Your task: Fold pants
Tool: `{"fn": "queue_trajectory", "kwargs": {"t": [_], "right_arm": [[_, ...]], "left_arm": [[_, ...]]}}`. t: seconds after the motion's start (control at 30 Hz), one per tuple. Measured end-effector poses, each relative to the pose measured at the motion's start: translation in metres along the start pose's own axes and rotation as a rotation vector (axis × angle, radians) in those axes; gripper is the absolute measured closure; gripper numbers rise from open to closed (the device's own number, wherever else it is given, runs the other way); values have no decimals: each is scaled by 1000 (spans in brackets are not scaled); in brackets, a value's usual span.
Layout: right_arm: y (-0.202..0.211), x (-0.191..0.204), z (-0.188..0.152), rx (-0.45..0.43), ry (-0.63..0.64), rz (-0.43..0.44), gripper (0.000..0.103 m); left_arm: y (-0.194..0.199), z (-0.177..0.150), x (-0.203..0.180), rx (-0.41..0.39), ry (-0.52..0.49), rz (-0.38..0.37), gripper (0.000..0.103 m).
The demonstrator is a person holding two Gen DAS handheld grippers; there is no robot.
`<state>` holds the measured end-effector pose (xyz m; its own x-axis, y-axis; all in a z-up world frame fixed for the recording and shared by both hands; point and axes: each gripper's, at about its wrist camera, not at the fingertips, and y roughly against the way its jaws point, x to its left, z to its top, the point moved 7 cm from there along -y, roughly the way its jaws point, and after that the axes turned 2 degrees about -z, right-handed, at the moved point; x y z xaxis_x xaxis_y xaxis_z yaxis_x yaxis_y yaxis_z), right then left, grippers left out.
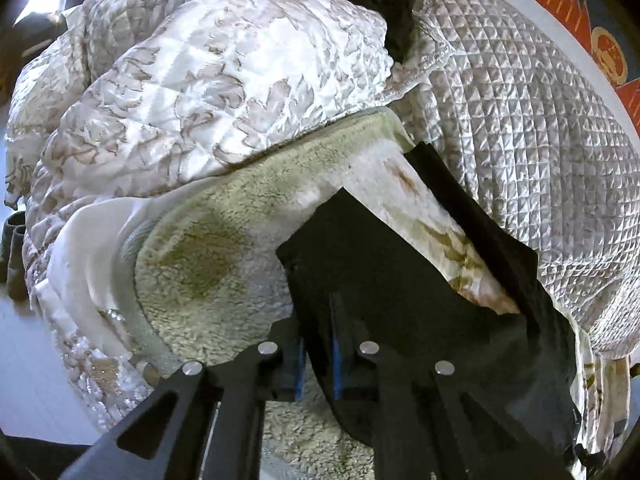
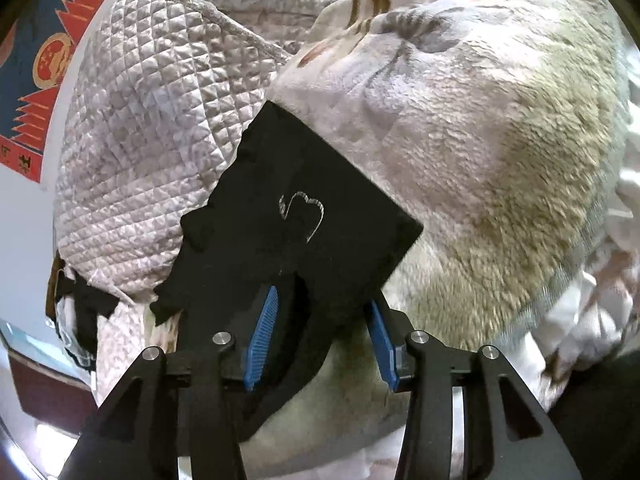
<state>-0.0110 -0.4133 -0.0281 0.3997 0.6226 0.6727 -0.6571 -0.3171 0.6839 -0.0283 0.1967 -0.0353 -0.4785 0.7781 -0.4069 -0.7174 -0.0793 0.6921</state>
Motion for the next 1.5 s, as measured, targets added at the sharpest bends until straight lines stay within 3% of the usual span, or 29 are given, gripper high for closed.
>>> {"fn": "queue_trajectory", "kwargs": {"t": [0.03, 0.07, 0.13, 0.3, 0.47, 0.5, 0.53, 0.7, 0.8, 0.93, 1.03, 1.13, 1.23, 1.3, 1.4, 1.5], "right_arm": [[1, 0, 3, -10, 7, -10, 77], [3, 2, 5, -22, 21, -13, 89], [14, 8, 7, -36, 51, -7, 92], [32, 7, 5, -54, 97, -79, 92], [13, -4, -3, 21, 123, -182, 90], [15, -4, -1, 10, 110, -181, 87], [20, -5, 2, -12, 99, -195, 78], [51, 2, 20, -158, 138, -291, 76], [61, 21, 28, -235, 229, -314, 76], [29, 74, 12, -143, 501, -229, 75], [-4, 95, -6, -43, 627, -184, 75], [-34, 92, -7, 20, 657, -221, 75], [-58, 68, 2, 64, 643, -326, 76], [-59, 61, 8, 58, 584, -317, 78], [-53, 69, 11, 3, 618, -349, 78], [-41, 84, 8, -34, 648, -271, 76]], "left_arm": [[0, 0, -1, -2, -6, 6, 95], [1, 1, -2, -4, -15, 16, 95], [4, 2, -3, -10, -27, 31, 97], [8, -1, 4, 6, -47, 80, 97], [5, -8, 7, 51, -52, 98, 97], [7, -7, 8, 47, -53, 105, 97], [11, -4, 10, 39, -52, 120, 97], [34, 10, 13, -32, -58, 177, 97], [45, 23, -2, -83, -84, 154, 96], [28, 25, -45, -41, -178, 40, 78], [2, 13, -78, 44, -285, -39, 75], [-23, 7, -90, 95, -343, -22, 75], [-47, 10, -82, 116, -367, 39, 75], [-59, 11, -67, 120, -358, 110, 75], [-56, 15, -65, 94, -346, 106, 75], [-49, 12, -80, 76, -370, 82, 75]]}}
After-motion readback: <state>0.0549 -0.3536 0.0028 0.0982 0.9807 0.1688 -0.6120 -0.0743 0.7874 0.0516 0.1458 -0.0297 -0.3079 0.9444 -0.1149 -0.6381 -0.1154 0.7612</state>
